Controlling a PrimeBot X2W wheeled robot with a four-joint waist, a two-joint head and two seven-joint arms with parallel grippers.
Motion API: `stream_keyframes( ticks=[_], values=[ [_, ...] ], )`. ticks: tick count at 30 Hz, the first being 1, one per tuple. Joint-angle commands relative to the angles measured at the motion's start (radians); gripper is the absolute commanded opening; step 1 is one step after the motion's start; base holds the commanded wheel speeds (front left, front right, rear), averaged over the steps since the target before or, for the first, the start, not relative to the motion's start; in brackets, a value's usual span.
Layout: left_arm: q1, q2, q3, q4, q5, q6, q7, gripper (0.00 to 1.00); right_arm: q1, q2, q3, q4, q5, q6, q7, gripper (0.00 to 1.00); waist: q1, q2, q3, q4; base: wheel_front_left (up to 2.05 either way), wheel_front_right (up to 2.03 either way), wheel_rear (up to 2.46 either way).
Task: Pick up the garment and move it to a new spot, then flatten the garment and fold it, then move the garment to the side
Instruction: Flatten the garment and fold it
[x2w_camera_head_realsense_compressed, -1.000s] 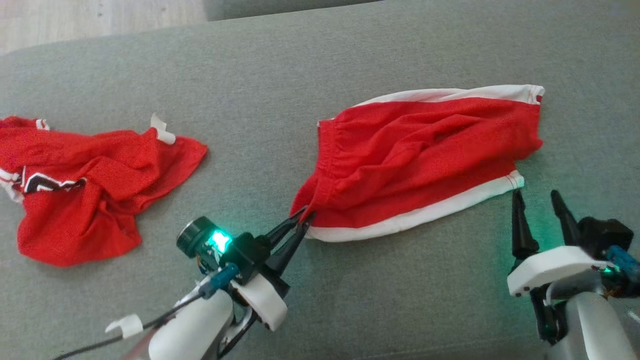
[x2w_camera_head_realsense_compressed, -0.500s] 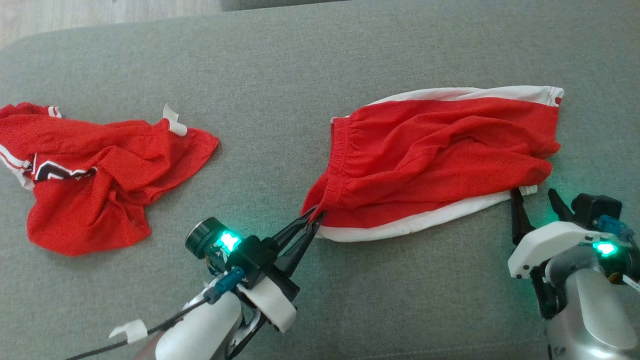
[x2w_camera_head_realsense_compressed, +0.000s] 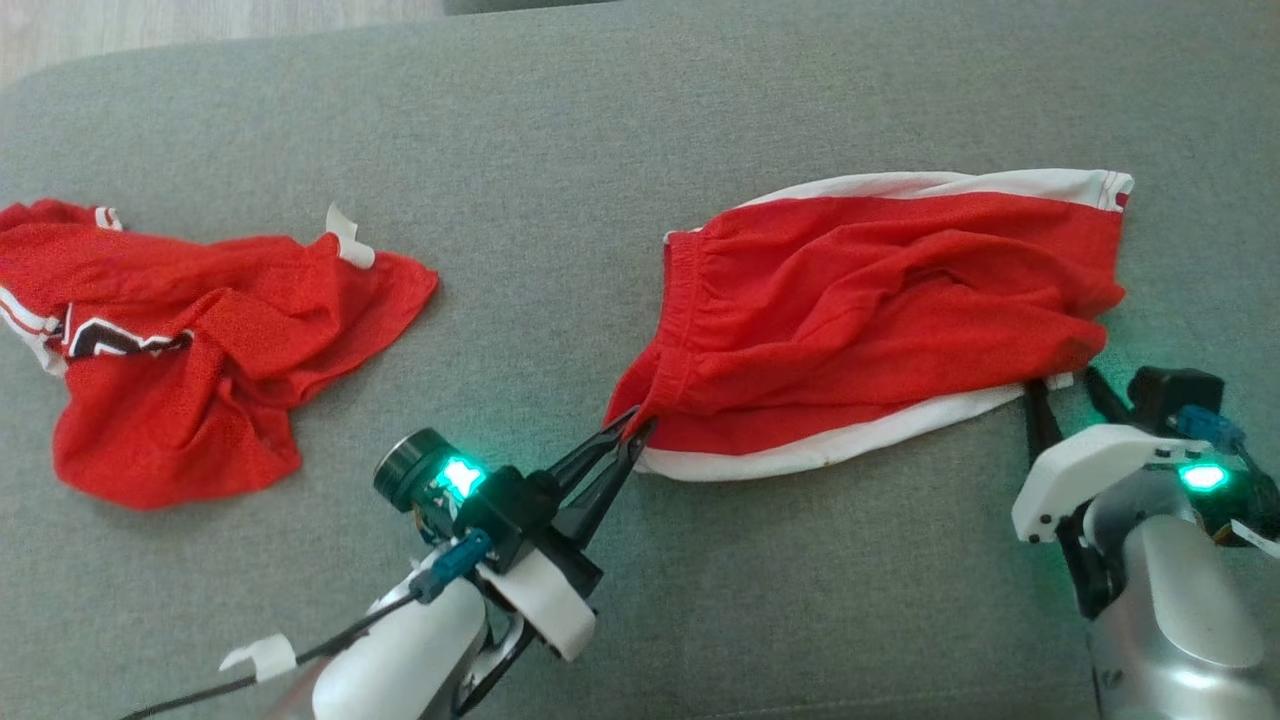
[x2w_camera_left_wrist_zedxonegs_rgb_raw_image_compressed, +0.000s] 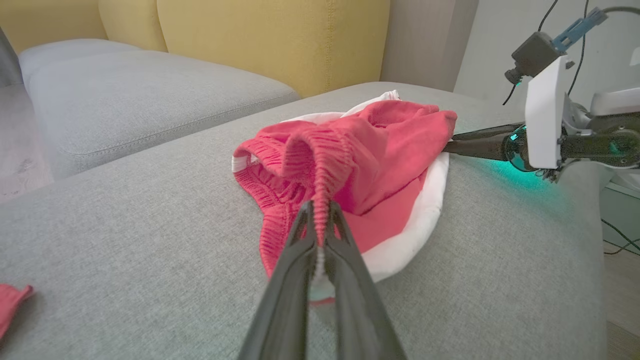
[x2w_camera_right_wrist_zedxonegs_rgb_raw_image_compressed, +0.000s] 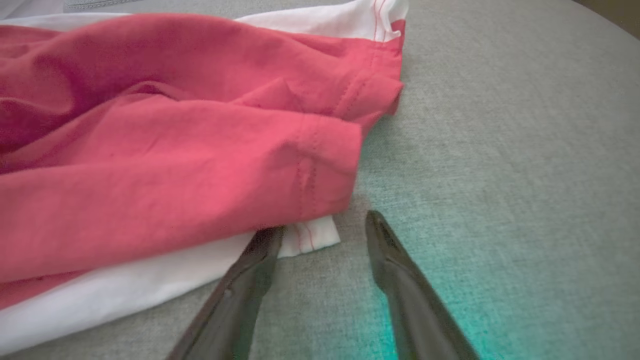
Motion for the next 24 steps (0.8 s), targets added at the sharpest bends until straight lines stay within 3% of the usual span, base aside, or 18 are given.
stream_keyframes(
  ticks=[1,14,18,24],
  values=[
    [-0.048,0.015,0.023,-0.03,-0.006,0.006,-0.008,0.0,-0.01,-0.005,0.031,0.003,-0.008,-0.001,0.017,0.0,0.0,0.0,-0.003,-0.002,0.0,0.0,0.0],
    [-0.012,0.026,0.037,-0.005,-0.036,0.03,-0.021,0.0,0.072,-0.004,0.084,-0.072,0.053,-0.001,0.062,0.0,0.0,0.0,-0.086,-0.046,0.0,0.0,0.0],
    [0.003,0.028,0.051,-0.01,-0.053,0.039,-0.028,0.0,0.123,-0.004,0.133,-0.168,0.115,-0.001,0.101,0.0,0.0,0.0,-0.126,-0.063,0.0,0.0,0.0],
    [-0.002,0.036,0.094,-0.047,-0.102,0.037,-0.029,0.0,0.187,-0.004,0.192,-0.413,0.199,-0.001,0.197,0.0,0.0,0.0,-0.175,-0.073,0.0,0.0,0.0]
  ],
)
